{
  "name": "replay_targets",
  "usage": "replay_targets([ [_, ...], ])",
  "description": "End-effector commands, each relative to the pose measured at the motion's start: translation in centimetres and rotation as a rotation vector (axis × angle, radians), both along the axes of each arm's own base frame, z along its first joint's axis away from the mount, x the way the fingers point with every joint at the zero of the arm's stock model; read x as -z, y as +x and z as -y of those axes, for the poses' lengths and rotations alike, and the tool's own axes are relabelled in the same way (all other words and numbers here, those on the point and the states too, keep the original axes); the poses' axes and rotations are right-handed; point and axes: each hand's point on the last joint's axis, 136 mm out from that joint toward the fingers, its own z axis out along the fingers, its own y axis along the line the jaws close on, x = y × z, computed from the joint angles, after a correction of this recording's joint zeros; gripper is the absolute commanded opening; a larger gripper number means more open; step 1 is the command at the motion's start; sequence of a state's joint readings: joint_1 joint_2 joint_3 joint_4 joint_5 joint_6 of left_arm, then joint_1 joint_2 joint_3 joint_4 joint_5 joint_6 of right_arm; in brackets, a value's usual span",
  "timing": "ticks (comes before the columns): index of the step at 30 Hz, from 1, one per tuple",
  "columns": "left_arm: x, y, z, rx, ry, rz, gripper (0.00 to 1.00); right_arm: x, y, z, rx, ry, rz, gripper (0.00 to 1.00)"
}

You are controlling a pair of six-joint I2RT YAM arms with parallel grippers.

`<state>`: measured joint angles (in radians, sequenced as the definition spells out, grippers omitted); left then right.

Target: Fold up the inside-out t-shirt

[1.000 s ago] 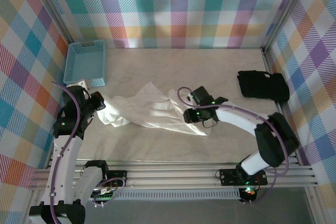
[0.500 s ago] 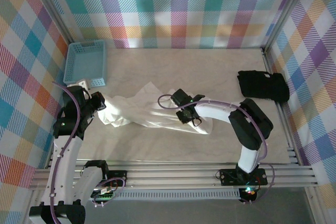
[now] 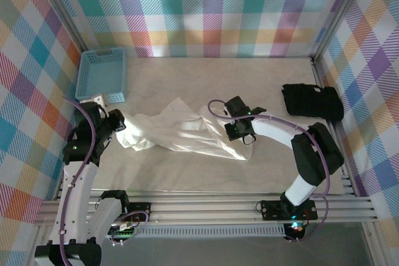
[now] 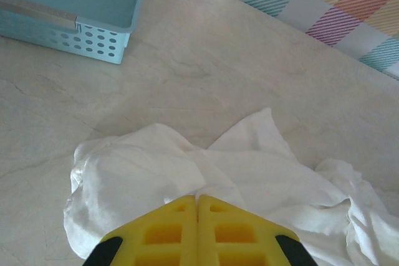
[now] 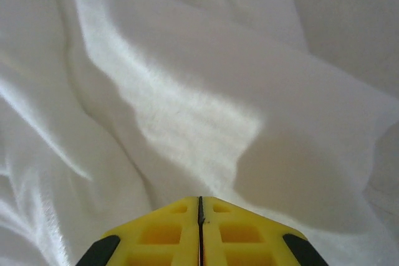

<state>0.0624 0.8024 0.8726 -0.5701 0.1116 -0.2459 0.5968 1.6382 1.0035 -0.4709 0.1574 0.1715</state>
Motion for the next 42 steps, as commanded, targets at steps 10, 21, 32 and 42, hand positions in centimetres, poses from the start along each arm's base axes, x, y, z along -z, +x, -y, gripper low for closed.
replay_targets([
  [10, -0.8, 0.3, -0.2, 0.006, 0.002, 0.042, 0.0, 0.3, -3.0, -4.5, -0.262, -0.07, 0.018, 0.55],
  [21, -0.8, 0.2, -0.2, 0.004, 0.001, 0.041, 0.0, -0.8, -0.7, -2.6, -0.162, -0.153, 0.088, 0.14],
  [32, -2.0, 0.3, -0.7, -0.036, -0.01, 0.06, 0.0, -9.7, -1.7, -1.8, -0.113, 0.476, 0.069, 0.0],
  [42, -10.7, 0.6, -4.1, -0.19, 0.0, 0.239, 0.0, -20.1, -2.0, 0.0, -0.144, 0.963, 0.125, 0.0],
])
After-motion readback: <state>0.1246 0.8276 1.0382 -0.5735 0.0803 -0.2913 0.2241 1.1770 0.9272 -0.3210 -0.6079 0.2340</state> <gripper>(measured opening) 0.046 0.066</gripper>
